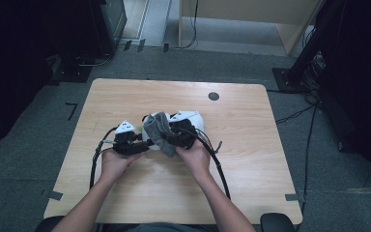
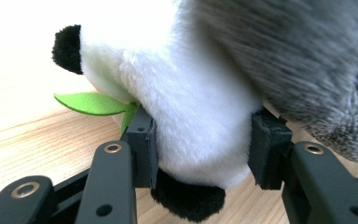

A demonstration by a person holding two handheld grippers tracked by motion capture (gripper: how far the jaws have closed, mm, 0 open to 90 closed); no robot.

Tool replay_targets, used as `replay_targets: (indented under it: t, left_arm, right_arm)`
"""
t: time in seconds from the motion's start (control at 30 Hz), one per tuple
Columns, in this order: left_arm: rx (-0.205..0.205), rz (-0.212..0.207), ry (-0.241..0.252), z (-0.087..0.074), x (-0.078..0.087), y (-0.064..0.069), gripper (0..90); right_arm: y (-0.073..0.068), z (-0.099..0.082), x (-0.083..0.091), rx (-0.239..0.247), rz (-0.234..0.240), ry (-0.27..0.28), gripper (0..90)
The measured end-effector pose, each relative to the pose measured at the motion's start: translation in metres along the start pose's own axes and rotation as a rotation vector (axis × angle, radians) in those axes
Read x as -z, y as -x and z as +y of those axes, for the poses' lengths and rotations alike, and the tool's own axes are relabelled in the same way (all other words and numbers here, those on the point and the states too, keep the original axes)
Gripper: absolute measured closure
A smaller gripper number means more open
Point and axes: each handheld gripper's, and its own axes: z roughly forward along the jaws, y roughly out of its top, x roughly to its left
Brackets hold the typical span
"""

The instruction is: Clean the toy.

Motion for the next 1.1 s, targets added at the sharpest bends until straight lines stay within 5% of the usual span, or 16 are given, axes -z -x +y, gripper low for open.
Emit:
replay_targets:
  t: [0.6, 1.03, 1.1]
  left_arm:
    - [-0.005, -0.022, 0.002, 0.000, 0.000, 0.002, 54.5]
    - [0.005, -0.031, 0.000, 0.001, 0.000, 0.000, 56.4]
    - [0.010, -0.030, 0.001, 0.001, 0.000, 0.000, 56.4]
  right_arm:
    - [0.037, -0.038, 0.063, -0.045, -0.094, 0.014, 77.2]
    - [0.073, -0.058, 0.085, -0.149, -0.242, 0.003, 76.9]
    - [0.078, -0.058, 0.090, -0.194, -0.245, 0.013, 77.1]
